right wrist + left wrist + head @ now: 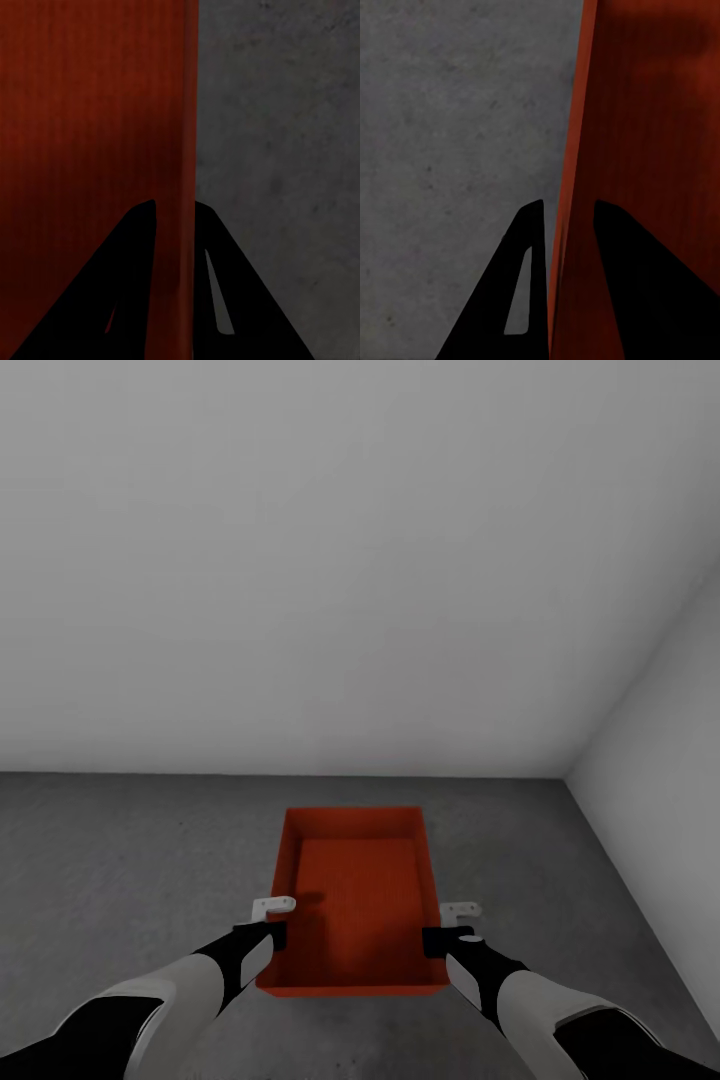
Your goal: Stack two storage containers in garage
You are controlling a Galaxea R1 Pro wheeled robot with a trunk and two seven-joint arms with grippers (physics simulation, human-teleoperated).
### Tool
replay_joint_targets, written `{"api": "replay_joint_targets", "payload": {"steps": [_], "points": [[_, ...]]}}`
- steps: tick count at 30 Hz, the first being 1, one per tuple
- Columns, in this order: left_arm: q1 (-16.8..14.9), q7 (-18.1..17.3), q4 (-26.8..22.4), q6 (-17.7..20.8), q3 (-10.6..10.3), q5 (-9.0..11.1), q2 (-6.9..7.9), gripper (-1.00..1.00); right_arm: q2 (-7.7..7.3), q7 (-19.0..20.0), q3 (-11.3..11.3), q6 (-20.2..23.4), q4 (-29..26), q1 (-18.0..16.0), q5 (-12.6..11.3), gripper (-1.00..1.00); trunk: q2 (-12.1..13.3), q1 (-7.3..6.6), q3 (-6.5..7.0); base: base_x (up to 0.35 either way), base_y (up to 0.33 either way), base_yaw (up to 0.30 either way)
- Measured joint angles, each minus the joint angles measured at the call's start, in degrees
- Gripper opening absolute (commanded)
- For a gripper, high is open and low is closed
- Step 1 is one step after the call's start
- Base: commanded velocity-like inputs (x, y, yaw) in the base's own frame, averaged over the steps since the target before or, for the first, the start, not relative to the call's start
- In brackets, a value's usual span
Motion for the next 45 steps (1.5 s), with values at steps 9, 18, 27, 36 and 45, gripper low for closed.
{"api": "replay_joint_targets", "payload": {"steps": [9, 18, 27, 36, 45], "points": [[0.0, 0.0, 0.0, 0.0, 0.0, 0.0, 0.00, -1.00, 0.00, 0.0, 0.0, 0.0, 0.0, 0.0, 0.0, -1.00, 0.0, 0.00, -0.82, 0.000, 0.000, 0.000], [0.0, 0.0, 0.0, 0.0, 0.0, 0.0, 0.00, -1.00, 0.00, 0.0, 0.0, 0.0, 0.0, 0.0, 0.0, -1.00, 0.0, 0.00, -1.51, 0.000, 0.000, 0.000], [0.0, 0.0, 0.0, -0.1, 0.0, 0.0, -0.05, -1.00, -0.05, 0.0, 0.0, 0.0, 0.0, 0.0, 0.0, -1.00, 0.0, 0.00, -1.59, 0.000, 0.000, 0.000], [0.0, 0.0, 0.0, -0.1, 0.0, 0.0, -0.03, -1.00, -0.03, 0.0, 0.0, -0.1, 0.0, 0.0, 0.0, -1.00, 0.0, 0.00, -1.59, 0.000, 0.000, 0.000], [0.0, 0.0, 0.0, -0.1, 0.0, 0.0, -0.02, -1.00, -0.02, 0.0, 0.0, -0.1, 0.0, 0.0, 0.0, -1.00, 0.0, 0.00, -1.59, 0.000, 0.000, 0.000]]}}
